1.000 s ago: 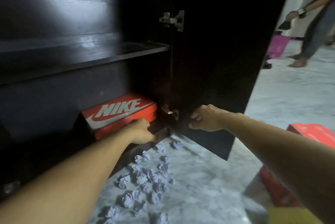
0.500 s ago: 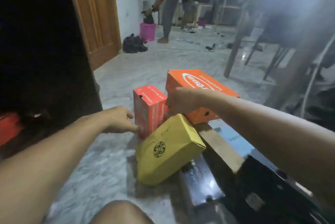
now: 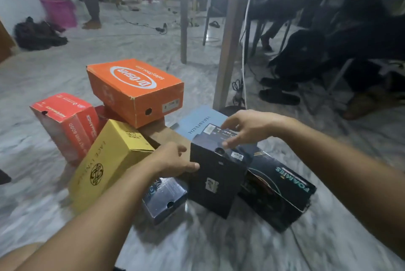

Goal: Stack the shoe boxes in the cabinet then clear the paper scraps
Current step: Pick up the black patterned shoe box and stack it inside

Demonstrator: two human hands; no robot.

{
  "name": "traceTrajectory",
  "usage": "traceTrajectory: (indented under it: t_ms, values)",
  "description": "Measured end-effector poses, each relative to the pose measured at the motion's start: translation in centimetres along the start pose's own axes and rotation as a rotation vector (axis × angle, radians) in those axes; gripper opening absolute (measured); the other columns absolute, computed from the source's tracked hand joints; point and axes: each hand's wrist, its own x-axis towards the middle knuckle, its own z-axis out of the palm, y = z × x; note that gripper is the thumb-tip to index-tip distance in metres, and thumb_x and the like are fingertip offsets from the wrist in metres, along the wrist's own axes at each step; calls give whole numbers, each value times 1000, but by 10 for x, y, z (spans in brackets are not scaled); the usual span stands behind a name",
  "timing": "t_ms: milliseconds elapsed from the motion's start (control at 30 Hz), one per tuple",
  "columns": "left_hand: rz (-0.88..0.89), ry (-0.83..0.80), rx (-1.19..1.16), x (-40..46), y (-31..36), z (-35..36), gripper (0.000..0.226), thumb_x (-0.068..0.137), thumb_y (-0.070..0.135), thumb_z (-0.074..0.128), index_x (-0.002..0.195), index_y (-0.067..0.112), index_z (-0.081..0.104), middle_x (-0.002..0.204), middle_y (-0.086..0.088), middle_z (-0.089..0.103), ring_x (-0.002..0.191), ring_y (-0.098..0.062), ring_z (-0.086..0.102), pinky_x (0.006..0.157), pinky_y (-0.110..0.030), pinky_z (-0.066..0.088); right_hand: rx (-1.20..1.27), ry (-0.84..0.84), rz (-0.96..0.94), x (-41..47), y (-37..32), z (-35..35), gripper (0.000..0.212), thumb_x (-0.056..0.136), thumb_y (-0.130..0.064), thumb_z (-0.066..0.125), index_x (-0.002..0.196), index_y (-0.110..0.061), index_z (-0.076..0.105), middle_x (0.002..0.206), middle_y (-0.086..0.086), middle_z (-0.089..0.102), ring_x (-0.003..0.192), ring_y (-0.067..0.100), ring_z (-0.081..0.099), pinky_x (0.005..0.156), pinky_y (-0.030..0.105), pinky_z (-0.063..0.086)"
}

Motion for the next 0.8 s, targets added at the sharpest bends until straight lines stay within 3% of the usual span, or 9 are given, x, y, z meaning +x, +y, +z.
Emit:
traceTrajectory:
  t_ms: [100, 167, 200, 333, 433, 567, 633, 733, 800]
  values:
    - [-23, 155, -14, 9, 9, 27, 43, 84, 37, 72, 118, 14, 62, 120, -7, 65, 96, -19, 63, 74, -27, 52, 106, 80, 98, -21, 46, 19, 63, 81, -52, 72, 133, -20, 59, 137, -4, 59, 119, 15, 58, 99, 32, 46]
    - [-62, 170, 18, 14, 11, 40, 23, 85, 35, 71, 94, 14, 64, 99, -3, 66, 75, -11, 59, 52, -19, 40, 194, 124, 155, -30, 71, 34, 51, 85, -42, 71, 128, -15, 63, 133, 1, 62, 114, 16, 61, 96, 31, 48]
    - [-77, 145, 31, 16, 10, 47, 21, 85, 34, 71, 86, 14, 63, 90, -1, 64, 70, -10, 57, 49, -18, 36, 219, 136, 179, -33, 80, 42, 46, 87, -37, 71, 125, -13, 64, 131, 3, 63, 112, 18, 62, 95, 31, 49]
    - [-95, 125, 81, 25, 8, 63, 22, 81, 36, 72, 81, 17, 60, 89, -4, 65, 81, -21, 63, 65, -30, 50, 349, 267, 177, -37, 96, 72, 39, 83, -35, 75, 117, -19, 65, 127, 1, 63, 114, 19, 60, 96, 35, 49]
    - [-100, 109, 51, 31, 3, 68, 29, 78, 37, 73, 94, 16, 59, 99, -7, 66, 88, -26, 64, 80, -39, 57, 328, 322, 46, -37, 84, 79, 62, 68, -48, 83, 120, -27, 57, 131, -7, 54, 118, 8, 50, 98, 22, 40]
    - [-85, 98, -23, 32, 2, 71, 48, 79, 30, 75, 119, 11, 57, 119, -10, 65, 104, -29, 63, 90, -40, 55, 170, 204, -47, -28, 75, 82, 87, 59, -59, 84, 132, -36, 42, 160, -3, 19, 146, 14, 21, 115, 29, 22]
    - [-84, 97, -73, 32, 2, 73, 63, 81, 25, 75, 135, 8, 48, 133, -11, 58, 117, -29, 59, 95, -37, 52, 139, 171, -58, -20, 76, 86, 86, 58, -61, 84, 130, -36, 41, 157, -4, 21, 143, 17, 26, 115, 33, 26]
    - [-80, 91, -98, 32, -2, 73, 75, 80, 23, 75, 144, 9, 39, 142, -10, 51, 125, -28, 53, 99, -36, 48, 136, 206, -105, -11, 77, 94, 81, 58, -62, 83, 123, -33, 43, 139, -9, 36, 125, 16, 41, 107, 36, 37]
    - [-91, 84, -114, 32, -6, 73, 85, 78, 23, 77, 149, 11, 31, 148, -9, 45, 129, -27, 50, 101, -35, 45, 143, 237, -132, -10, 77, 98, 79, 60, -60, 83, 123, -31, 44, 134, -11, 38, 120, 11, 41, 105, 33, 37]
